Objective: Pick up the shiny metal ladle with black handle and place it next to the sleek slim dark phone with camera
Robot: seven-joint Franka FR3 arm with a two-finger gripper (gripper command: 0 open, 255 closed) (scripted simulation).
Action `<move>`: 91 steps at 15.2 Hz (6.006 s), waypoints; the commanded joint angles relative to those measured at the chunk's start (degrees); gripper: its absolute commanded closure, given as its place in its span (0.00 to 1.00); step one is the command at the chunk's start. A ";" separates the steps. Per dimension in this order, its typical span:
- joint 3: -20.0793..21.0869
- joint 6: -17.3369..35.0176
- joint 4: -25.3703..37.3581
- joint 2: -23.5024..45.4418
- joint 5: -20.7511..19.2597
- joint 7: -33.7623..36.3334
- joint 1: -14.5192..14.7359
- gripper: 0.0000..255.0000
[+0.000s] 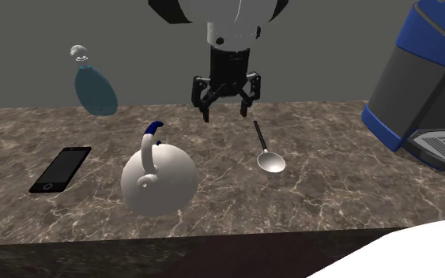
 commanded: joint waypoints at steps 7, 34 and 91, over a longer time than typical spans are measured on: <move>-5.40 11.61 5.53 16.18 10.96 -8.60 -2.16 0.00; 0.38 21.08 18.51 40.00 33.99 -24.71 -13.09 1.00; 2.05 1.17 50.62 47.18 16.11 24.70 14.01 1.00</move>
